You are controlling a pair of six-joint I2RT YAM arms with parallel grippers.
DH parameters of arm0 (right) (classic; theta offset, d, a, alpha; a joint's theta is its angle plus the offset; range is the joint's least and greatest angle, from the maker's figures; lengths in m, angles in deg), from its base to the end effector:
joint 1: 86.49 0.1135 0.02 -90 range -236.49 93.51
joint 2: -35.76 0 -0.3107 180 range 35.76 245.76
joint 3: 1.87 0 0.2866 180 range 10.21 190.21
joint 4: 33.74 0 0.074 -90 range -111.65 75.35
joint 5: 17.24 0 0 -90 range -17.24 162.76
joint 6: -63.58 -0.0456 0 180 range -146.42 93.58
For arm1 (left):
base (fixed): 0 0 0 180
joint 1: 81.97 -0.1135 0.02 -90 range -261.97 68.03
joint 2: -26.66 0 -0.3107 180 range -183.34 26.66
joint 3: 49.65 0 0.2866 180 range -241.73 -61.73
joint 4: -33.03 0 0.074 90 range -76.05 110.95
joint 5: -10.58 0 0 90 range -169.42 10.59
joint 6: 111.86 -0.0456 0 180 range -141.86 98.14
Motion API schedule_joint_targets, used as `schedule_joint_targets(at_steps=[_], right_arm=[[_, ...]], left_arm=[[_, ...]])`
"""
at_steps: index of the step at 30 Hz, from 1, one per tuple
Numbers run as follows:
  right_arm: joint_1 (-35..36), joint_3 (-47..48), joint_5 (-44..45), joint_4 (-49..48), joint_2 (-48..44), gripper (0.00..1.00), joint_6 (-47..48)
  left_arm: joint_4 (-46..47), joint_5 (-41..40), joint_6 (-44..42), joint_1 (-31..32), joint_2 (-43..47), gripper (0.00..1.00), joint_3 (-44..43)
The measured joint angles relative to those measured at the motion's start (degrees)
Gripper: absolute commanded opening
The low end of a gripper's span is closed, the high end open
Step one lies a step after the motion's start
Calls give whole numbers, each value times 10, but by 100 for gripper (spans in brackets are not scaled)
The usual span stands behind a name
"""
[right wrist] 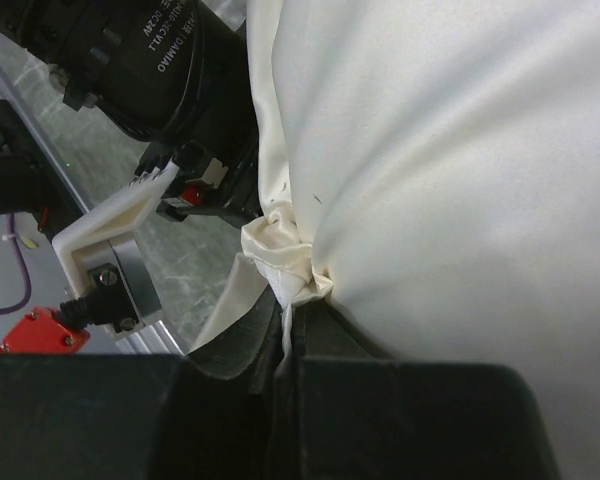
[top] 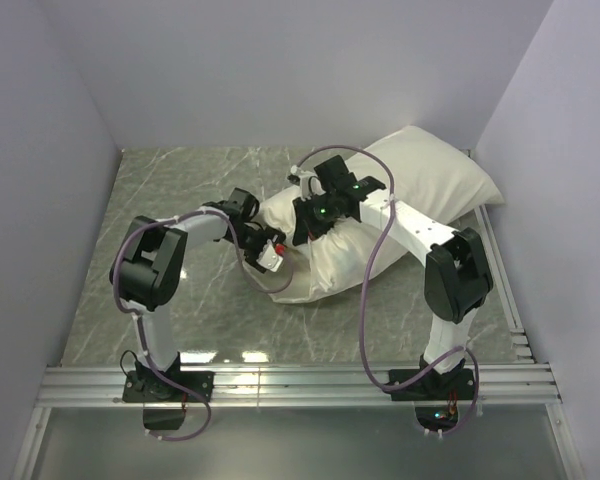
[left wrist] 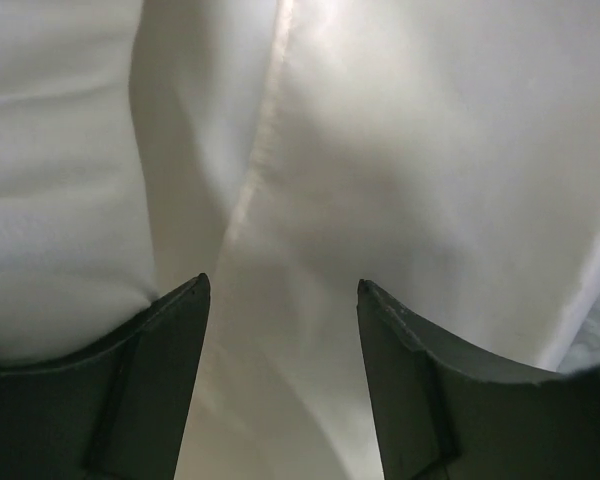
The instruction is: Put the pillow into the pillowcase
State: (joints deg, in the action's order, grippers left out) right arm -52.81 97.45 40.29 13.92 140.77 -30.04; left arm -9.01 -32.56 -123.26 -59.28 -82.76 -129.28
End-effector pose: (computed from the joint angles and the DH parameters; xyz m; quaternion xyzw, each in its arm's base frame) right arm 0.3632 0.2715 0.2949 -0.3213 0.8575 0.3480 0.2011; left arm 0.3607 -0.1869 0.1642 0.8297 0.3693 -0.2117 0.3610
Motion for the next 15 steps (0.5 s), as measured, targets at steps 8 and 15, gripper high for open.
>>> schedule_joint_targets(at_steps=[8,15], right_arm=[[-12,-2,-4,9,0,0,0],[-14,-2,-14,26,1,0,-10]], left_arm=[[-98,-65,-15,28,-38,76,-90],[-92,-102,-42,39,-11,70,-59]])
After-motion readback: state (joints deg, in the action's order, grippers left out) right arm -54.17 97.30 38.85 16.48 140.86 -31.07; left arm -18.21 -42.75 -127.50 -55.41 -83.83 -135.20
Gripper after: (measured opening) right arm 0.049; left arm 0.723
